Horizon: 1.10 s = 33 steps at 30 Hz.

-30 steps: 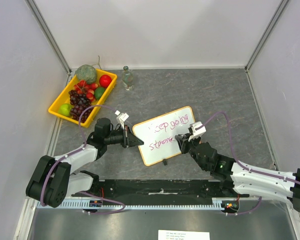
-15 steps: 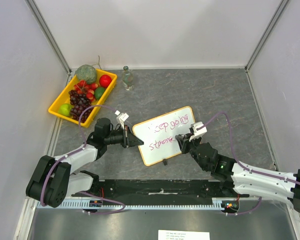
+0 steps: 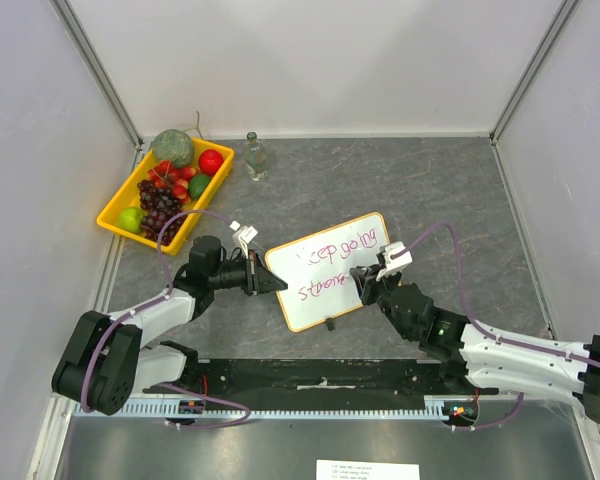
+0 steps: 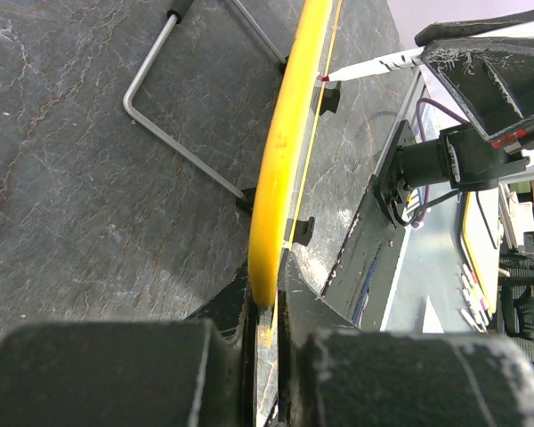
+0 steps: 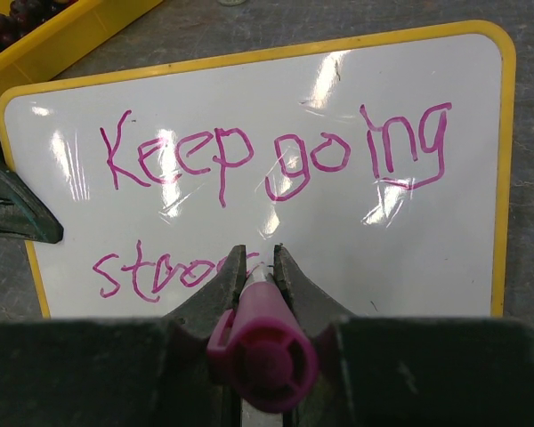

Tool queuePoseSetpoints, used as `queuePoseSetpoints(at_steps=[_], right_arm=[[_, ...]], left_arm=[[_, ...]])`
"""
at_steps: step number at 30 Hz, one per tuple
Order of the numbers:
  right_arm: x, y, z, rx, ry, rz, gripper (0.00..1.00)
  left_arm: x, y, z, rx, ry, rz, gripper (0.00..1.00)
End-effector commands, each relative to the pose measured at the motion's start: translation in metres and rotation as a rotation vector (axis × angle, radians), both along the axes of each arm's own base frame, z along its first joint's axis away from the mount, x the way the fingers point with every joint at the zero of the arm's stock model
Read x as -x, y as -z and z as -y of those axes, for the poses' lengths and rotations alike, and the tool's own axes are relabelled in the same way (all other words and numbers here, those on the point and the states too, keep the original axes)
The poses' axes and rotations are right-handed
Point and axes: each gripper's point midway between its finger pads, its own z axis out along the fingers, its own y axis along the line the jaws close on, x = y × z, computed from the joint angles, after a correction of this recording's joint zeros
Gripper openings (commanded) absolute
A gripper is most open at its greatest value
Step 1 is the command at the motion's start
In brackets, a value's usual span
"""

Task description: Write a sentence on the whiteboard

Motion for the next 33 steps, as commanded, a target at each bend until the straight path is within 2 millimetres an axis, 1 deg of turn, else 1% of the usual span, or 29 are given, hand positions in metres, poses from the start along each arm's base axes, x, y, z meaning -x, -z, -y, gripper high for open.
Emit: queuePoseSetpoints(at_steps=[1, 7, 14, 20, 24, 33], right_arm=[[-0.009, -0.026, -0.004, -0.065, 0.035, 0.046, 0.0], [-0.01, -0.015, -0.002, -0.034, 0.049, 0.019, 0.0], [-0.004, 0.014, 0.004, 0.043, 0.05, -0.053, 0.0], [0.002, 0.032, 0.007, 0.061, 0.041, -0.099, 0.0], [0.004, 0.039, 0.01, 0.072, 0.044, -0.124, 0.0], [0.009, 0.046, 0.015, 0.088, 0.049, -0.155, 0.0]], left_arm=[[-0.031, 0.014, -0.019, -0.1, -0.146, 0.087, 0.02], [-0.031, 0.014, -0.019, -0.099, -0.145, 0.087, 0.02], [-0.031, 0.015, -0.019, -0.099, -0.145, 0.087, 0.02], [-0.031, 0.014, -0.019, -0.097, -0.146, 0.087, 0.02], [-0.031, 0.014, -0.019, -0.099, -0.145, 0.089, 0.02], [-0.031, 0.014, -0.019, -0.098, -0.146, 0.087, 0.02]])
